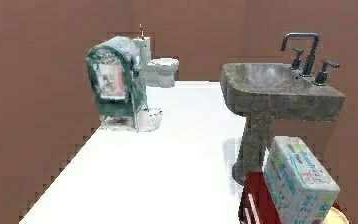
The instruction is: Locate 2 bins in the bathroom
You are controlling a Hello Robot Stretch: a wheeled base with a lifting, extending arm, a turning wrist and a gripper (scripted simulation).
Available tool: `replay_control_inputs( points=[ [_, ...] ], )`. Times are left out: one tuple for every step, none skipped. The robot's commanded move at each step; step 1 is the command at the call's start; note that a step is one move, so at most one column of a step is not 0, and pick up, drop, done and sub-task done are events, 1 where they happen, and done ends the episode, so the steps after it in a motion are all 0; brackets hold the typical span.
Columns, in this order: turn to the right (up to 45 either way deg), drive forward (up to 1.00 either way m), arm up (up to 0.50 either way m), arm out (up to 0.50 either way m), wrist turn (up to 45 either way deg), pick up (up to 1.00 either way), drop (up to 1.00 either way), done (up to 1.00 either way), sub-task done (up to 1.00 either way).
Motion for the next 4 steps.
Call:
replay_control_inputs(
  points=[
    [-45.0, 0.00, 0.00, 0.00, 0.0, 0.00, 0.00, 0.00, 0.00],
    [-12.0, 0.00, 0.00, 0.00, 0.0, 0.00, 0.00, 0.00, 0.00],
    [0.0, 0.30, 0.00, 0.00, 0.0, 0.00, 0.00, 0.00, 0.00],
    [45.0, 0.00, 0.00, 0.00, 0.0, 0.00, 0.00, 0.00, 0.00]
  ],
)
